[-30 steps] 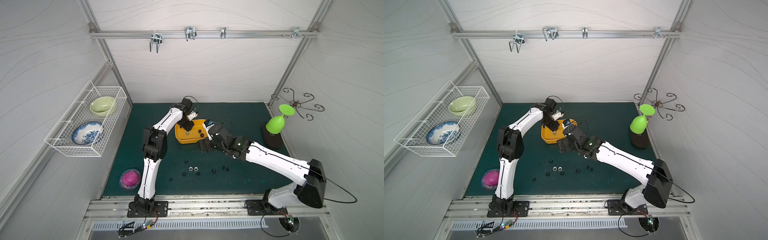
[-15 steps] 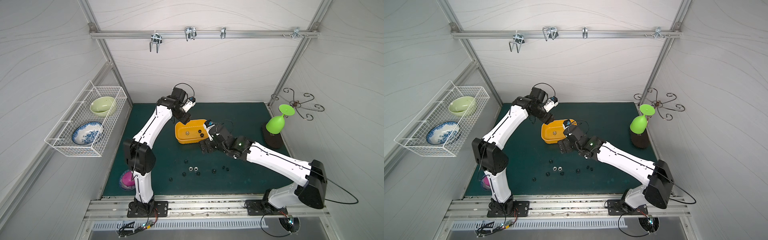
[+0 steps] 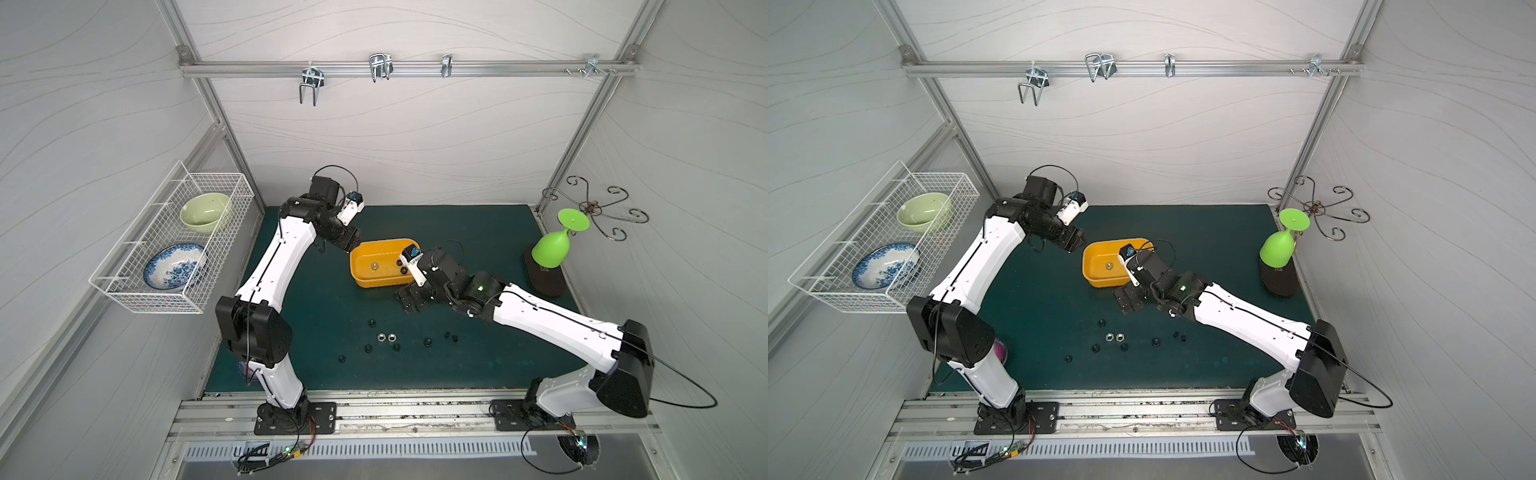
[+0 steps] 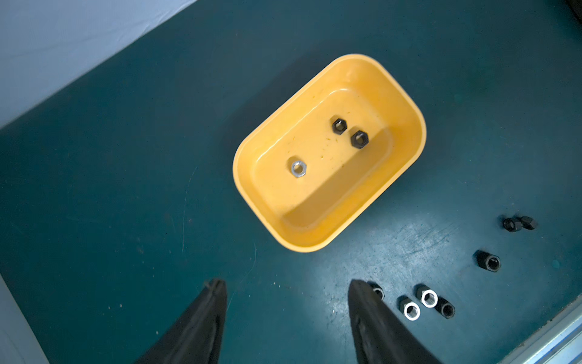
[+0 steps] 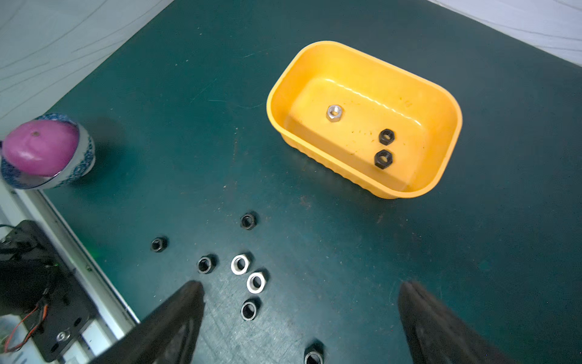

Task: Put the nuts on the desktop into the storage box
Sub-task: Pick up the nut from the center of the board.

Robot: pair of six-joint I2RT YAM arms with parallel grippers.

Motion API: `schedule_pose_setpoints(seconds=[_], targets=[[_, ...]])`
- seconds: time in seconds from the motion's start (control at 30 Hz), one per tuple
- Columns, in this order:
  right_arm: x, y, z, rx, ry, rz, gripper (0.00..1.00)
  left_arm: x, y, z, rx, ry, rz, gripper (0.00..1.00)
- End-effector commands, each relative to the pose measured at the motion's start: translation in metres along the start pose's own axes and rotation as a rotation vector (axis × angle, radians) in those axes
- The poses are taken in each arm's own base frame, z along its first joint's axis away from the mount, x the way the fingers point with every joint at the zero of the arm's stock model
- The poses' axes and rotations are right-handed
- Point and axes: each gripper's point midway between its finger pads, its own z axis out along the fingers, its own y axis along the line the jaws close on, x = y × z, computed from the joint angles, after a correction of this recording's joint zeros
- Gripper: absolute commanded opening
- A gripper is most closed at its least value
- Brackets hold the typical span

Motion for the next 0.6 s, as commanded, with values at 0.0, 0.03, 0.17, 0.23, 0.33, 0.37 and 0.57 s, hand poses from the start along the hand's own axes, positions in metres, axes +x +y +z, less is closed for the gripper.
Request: schedule_pose_setpoints(seconds=[0.0, 0.03, 0.17, 0.23, 0.33, 0.37, 0.57], targets=[[0.002, 0.026, -0.002, -0.107, 0.007, -0.085, 0.99, 0.011, 0.006, -0.009, 0.059, -0.029, -0.1, 0.66], [0.003, 0.031, -0.001, -0.128, 0.014, -0.092, 0.99, 0.014, 0.012, -0.01, 0.055, -0.03, -0.13, 0.66], [0.017, 0.052, 0.01, -0.184, 0.046, -0.128, 0.99, 0.034, 0.019, -0.013, 0.087, -0.021, -0.204, 0.66], [0.021, 0.056, 0.018, -0.181, 0.068, -0.119, 0.99, 0.043, 0.02, -0.012, 0.078, -0.017, -0.208, 0.66], [0.024, 0.061, 0.028, -0.18, 0.095, -0.076, 0.99, 0.055, 0.018, -0.011, 0.068, -0.006, -0.199, 0.67], [0.024, 0.063, 0.031, -0.18, 0.101, -0.069, 0.99, 0.058, 0.018, -0.011, 0.065, -0.002, -0.198, 0.67], [0.033, 0.067, 0.055, -0.171, 0.152, -0.052, 0.98, 0.078, 0.028, -0.008, 0.047, 0.024, -0.24, 0.69]])
